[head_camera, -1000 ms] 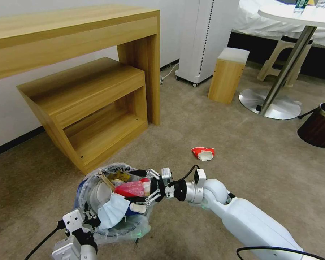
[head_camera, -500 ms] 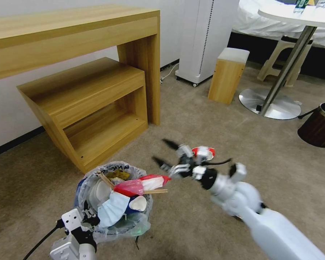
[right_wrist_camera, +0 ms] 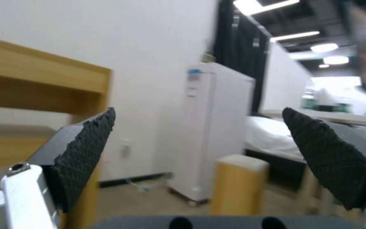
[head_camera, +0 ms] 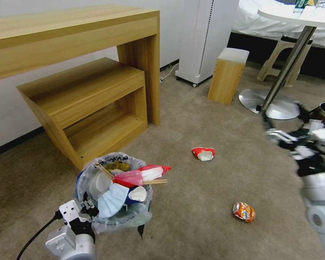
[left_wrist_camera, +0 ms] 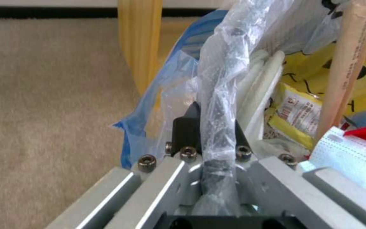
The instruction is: Pick up the trash bin and place the garbage on the floor into it.
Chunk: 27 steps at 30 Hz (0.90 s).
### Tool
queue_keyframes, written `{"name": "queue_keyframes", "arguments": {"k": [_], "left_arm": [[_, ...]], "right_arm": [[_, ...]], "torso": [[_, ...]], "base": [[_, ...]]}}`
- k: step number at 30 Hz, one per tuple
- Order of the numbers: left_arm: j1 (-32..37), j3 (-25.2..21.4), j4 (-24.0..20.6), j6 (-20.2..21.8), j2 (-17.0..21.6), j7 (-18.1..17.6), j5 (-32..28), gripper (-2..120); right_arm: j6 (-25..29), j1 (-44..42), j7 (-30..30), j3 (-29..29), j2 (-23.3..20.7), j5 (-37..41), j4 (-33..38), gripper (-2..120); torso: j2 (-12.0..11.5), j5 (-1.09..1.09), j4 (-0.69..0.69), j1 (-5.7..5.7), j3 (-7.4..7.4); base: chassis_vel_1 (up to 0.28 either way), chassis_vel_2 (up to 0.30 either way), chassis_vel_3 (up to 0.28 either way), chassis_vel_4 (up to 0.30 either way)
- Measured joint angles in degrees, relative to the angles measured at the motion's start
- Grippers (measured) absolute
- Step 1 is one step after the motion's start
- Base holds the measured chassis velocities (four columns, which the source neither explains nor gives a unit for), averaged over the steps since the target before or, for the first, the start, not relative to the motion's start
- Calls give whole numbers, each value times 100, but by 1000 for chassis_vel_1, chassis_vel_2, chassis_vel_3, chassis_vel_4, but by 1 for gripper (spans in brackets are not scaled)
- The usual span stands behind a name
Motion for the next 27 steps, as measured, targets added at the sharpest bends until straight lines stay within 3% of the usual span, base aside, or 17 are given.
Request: {"name": "queue_keyframes", "arguments": {"k": [11, 27], "left_arm": [[-146, -210, 7, -76, 0, -2, -54, 0], [-57, -234, -56, -105, 0, 6, -35, 0]], "right_arm": [[142, 77, 150, 251, 492, -84, -296, 100], [316, 170, 49, -28, 489, -163, -463, 100]], "torso": [[0, -2, 1, 0, 1], [0, -2, 2, 0, 1]], "base": [[0, 0, 0, 0], [0, 0, 0, 0]]}}
